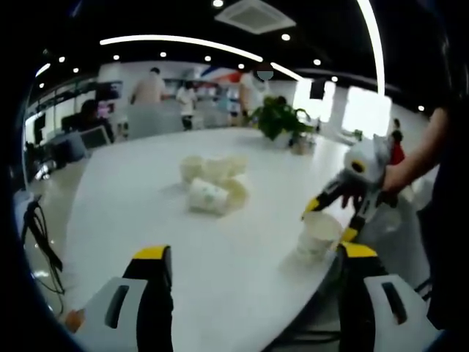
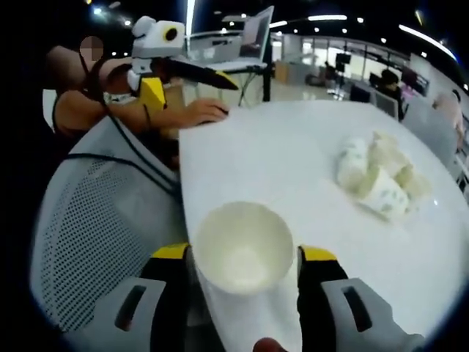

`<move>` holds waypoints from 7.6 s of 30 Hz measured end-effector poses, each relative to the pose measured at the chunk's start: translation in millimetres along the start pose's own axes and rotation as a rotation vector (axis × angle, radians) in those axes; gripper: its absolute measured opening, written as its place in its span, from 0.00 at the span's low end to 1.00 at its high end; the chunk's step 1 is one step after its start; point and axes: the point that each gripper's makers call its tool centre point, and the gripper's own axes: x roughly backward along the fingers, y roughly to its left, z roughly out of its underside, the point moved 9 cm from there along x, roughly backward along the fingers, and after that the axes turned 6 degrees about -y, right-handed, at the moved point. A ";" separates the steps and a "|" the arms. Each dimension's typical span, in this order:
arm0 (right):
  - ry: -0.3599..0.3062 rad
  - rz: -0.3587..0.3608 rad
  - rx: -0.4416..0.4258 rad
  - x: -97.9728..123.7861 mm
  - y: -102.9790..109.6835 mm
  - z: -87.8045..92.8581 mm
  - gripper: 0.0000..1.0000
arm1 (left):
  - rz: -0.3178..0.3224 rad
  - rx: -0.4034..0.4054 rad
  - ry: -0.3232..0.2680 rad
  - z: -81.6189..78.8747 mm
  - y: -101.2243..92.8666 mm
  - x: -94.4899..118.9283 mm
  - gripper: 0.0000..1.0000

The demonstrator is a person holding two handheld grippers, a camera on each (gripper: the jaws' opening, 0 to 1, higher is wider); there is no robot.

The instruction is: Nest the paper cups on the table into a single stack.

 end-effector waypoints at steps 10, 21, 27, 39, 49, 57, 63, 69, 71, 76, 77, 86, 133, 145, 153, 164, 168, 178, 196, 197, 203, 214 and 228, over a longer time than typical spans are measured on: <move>0.009 0.022 -0.030 3.3 0.5 4.7 0.67 | 0.002 -0.005 -0.002 -1.2 0.8 -0.7 0.93; -0.025 0.026 -0.053 23.8 1.4 2.3 0.74 | 0.015 -0.006 -0.003 -4.6 3.0 -4.0 0.93; -0.030 0.045 -0.059 32.7 -1.1 4.0 0.73 | 0.032 -0.027 -0.002 -9.1 3.1 -8.8 0.93; -0.059 0.087 -0.064 47.7 0.9 -0.9 0.74 | 0.056 -0.049 -0.002 -18.7 10.3 -14.6 0.93; -0.094 0.135 -0.060 65.3 6.3 -4.2 0.73 | 0.065 -0.054 0.004 -21.8 18.8 -17.2 0.93; -0.152 0.231 -0.082 80.2 0.4 -12.0 0.73 | 0.072 -0.053 -0.003 -23.7 21.4 -26.1 0.94; -0.200 0.335 -0.123 91.5 -11.3 -14.5 0.78 | 0.073 -0.044 0.000 -24.8 25.3 -31.2 0.93; -0.225 0.402 -0.184 100.9 -19.6 -9.1 0.83 | 0.079 -0.046 0.001 -27.2 27.7 -35.7 0.93; -0.228 0.419 -0.189 103.2 -20.8 -6.7 0.86 | 0.082 -0.045 0.001 -28.4 27.7 -37.6 0.93; -0.219 0.443 -0.206 106.5 -22.4 -2.6 0.92 | 0.088 -0.047 0.000 -31.3 28.1 -41.9 0.93; -0.217 0.445 -0.206 106.6 -22.5 -2.1 0.92 | 0.090 -0.048 0.000 -31.8 28.4 -43.1 0.93; -0.237 0.485 -0.229 109.8 -27.3 1.3 1.00 | 0.095 -0.049 0.005 -35.0 32.2 -49.2 0.93; -0.140 0.467 -0.273 122.5 -36.5 23.6 0.96 | 0.152 -0.019 0.040 -40.9 81.7 -138.6 0.93; -0.095 0.501 -0.290 137.2 -33.4 31.6 0.95 | 0.187 0.018 0.025 -42.4 85.8 -169.9 0.93; -0.107 0.534 -0.332 145.9 -26.5 38.1 0.94 | 0.221 0.036 0.045 -33.9 89.4 -187.3 0.92; -0.099 0.528 -0.351 148.3 -20.5 43.1 0.93 | 0.255 0.081 0.056 -32.2 94.8 -205.8 0.89; -0.086 0.519 -0.348 150.9 -19.0 47.2 0.91 | 0.276 0.071 0.062 -33.5 90.2 -209.3 0.87; -0.086 0.535 -0.371 153.8 -19.1 49.6 0.91 | 0.295 0.071 0.070 -31.3 87.6 -213.3 0.83; -0.098 0.536 -0.381 152.4 -22.3 50.5 0.90 | 0.316 0.107 0.066 -28.4 84.0 -204.9 0.72; -0.099 0.536 -0.382 152.1 -22.2 50.4 0.90 | 0.318 0.110 0.067 -27.1 83.5 -204.0 0.71; -0.105 0.531 -0.379 149.4 -20.8 47.5 0.90 | 0.323 0.122 0.072 -21.3 83.0 -200.3 0.65; -0.107 0.525 -0.381 147.5 -21.1 46.9 0.89 | 0.328 0.171 0.068 -14.1 81.5 -194.2 0.59; -0.106 0.513 -0.366 147.1 -23.1 43.8 0.88 | 0.367 0.215 0.061 -3.6 75.9 -191.3 0.44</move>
